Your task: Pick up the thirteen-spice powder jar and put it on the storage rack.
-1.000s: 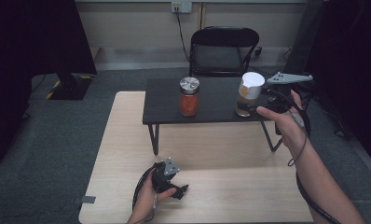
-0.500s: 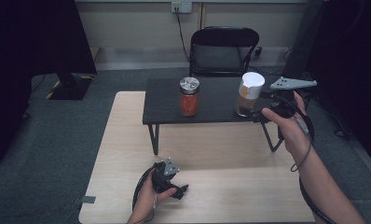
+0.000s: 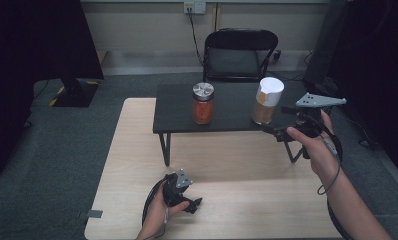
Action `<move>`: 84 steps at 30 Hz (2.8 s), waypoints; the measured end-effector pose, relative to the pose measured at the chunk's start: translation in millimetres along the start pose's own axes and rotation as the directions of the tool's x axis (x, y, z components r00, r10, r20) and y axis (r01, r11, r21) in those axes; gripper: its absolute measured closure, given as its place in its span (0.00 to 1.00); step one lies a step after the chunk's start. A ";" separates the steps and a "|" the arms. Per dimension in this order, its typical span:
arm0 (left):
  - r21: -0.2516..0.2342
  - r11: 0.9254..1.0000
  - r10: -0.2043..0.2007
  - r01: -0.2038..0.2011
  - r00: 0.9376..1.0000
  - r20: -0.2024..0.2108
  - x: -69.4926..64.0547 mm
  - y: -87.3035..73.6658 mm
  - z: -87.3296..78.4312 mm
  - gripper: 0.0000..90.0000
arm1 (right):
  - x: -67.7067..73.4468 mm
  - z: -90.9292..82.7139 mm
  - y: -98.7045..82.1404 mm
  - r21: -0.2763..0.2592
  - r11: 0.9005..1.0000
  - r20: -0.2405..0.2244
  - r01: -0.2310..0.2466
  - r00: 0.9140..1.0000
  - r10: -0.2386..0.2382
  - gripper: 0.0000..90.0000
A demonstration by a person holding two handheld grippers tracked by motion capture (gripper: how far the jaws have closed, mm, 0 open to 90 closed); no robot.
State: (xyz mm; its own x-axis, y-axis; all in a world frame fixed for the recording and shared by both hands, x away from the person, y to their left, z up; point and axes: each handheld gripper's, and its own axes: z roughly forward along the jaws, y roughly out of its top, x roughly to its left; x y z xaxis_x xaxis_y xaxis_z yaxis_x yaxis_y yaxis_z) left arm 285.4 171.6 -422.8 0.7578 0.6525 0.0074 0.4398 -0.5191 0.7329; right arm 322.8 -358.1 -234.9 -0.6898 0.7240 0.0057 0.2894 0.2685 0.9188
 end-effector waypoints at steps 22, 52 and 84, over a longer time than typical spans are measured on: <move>0.000 1.000 -0.003 0.003 1.000 -0.003 -0.7 -0.1 -0.2 0.00 | 5.4 -13.7 -43.8 -0.036 0.999 -0.038 0.010 0.999 -0.011 0.00; 0.000 1.000 -0.004 0.004 1.000 -0.004 -1.1 -0.2 -0.2 0.00 | 12.5 -20.0 -102.5 -0.028 1.000 -0.062 -0.004 0.998 0.002 0.00; 0.000 1.000 -0.004 0.004 1.000 -0.004 -1.1 -0.2 -0.2 0.00 | 14.0 -15.2 -141.9 -0.010 0.999 -0.078 -0.037 0.996 0.036 0.00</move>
State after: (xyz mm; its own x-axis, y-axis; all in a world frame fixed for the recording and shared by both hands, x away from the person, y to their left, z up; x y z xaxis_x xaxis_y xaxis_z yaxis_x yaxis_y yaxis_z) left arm 284.3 171.1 -422.8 0.7537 0.6571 0.0072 0.4431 -0.5162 0.7330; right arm 261.9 -395.7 -359.2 -0.7282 0.6818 0.0698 0.3084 0.2350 0.9218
